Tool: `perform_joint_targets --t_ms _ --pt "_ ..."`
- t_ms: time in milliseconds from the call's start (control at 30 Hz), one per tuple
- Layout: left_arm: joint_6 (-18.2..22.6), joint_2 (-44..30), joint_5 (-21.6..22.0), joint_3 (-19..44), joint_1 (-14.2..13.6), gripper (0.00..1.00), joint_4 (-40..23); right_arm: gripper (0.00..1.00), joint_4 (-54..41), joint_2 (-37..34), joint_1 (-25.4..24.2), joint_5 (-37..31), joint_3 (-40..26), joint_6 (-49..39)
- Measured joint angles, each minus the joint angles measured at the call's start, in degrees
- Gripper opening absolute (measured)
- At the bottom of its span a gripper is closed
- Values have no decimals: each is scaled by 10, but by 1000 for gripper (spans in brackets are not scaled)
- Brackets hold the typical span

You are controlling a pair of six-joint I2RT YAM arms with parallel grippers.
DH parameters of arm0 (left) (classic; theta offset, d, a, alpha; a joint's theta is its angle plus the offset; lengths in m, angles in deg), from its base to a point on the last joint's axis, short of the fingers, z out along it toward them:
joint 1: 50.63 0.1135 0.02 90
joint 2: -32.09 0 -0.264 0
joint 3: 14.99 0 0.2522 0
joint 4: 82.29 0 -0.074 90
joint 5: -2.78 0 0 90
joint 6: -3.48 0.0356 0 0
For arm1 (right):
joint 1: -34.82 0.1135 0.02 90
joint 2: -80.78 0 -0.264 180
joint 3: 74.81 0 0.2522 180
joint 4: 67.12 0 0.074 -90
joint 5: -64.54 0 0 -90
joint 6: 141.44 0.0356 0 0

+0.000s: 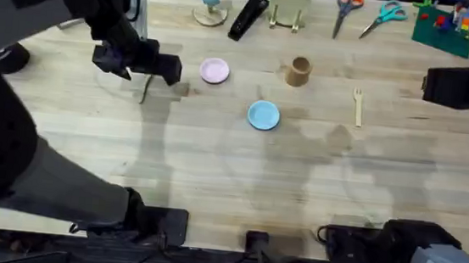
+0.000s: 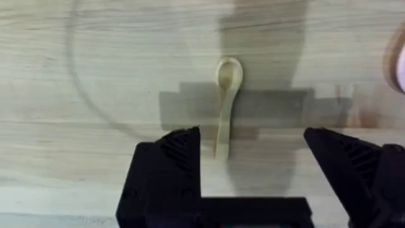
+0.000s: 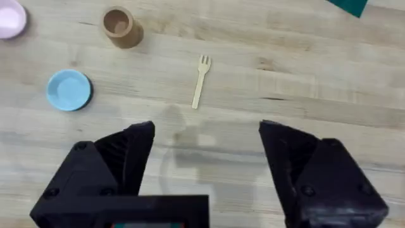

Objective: Pick up a utensil and set it on the pink plate, then put the other utensil in the container.

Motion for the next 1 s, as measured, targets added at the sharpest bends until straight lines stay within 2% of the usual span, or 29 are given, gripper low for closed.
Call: perform_joint_targets --t_ms 300,1000 --pt "0 -49 -4 1 7 994 14 995 0 0 0 0 0 0" --pt "0 -49 -17 -7 11 983 29 995 0 0 0 0 0 0"
